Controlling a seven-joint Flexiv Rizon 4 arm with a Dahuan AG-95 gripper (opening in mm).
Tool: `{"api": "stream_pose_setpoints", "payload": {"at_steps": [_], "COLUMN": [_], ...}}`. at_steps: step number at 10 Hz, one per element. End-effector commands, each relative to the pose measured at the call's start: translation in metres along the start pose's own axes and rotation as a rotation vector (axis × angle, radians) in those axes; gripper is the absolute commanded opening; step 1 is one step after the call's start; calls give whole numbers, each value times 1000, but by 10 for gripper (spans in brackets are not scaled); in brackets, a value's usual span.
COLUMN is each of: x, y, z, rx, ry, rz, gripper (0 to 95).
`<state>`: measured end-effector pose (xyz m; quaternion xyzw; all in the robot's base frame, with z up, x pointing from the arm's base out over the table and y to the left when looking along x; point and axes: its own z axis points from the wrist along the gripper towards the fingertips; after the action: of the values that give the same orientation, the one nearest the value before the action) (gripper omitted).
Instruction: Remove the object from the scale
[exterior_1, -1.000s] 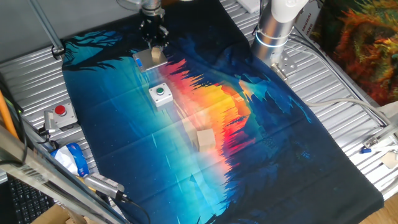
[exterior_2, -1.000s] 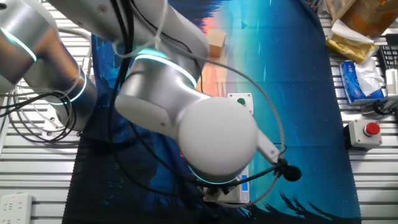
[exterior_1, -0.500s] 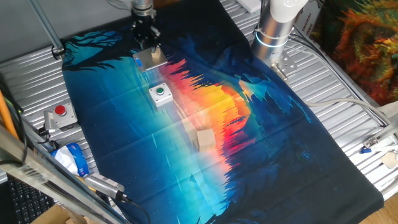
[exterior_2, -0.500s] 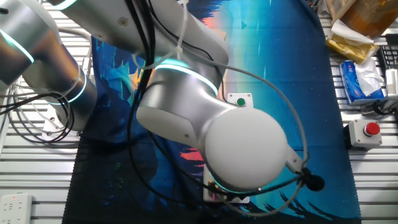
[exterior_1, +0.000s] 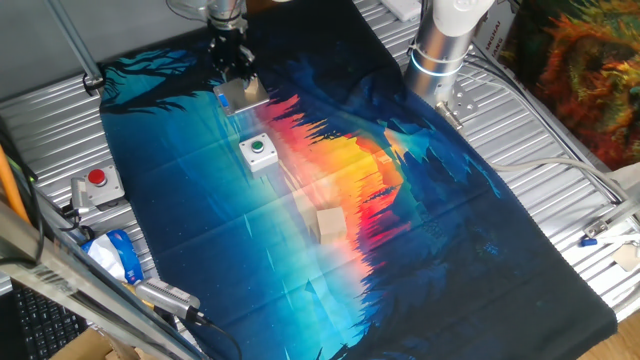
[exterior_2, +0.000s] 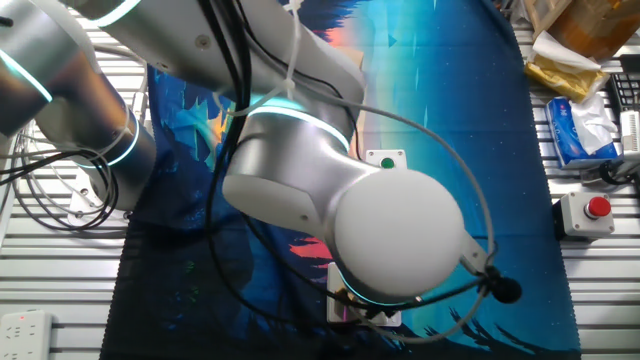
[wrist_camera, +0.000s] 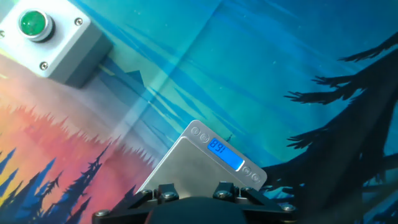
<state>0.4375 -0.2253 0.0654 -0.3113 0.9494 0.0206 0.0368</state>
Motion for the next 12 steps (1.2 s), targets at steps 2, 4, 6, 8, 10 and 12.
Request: {"api": "stream_pose_setpoints", "payload": {"at_steps": [2, 4, 6, 8, 10, 12], "x": [8, 8, 8, 8, 8, 8], "y": [12, 14, 14, 14, 14, 14], "z": [2, 3, 3, 3, 3, 3], "rx": [12, 19, 21, 27, 28, 29], "ry": [5, 7, 4, -4, -8, -9], "rz": [12, 9, 9, 17, 21, 20], "gripper": [570, 570, 570, 570, 570, 570]}}
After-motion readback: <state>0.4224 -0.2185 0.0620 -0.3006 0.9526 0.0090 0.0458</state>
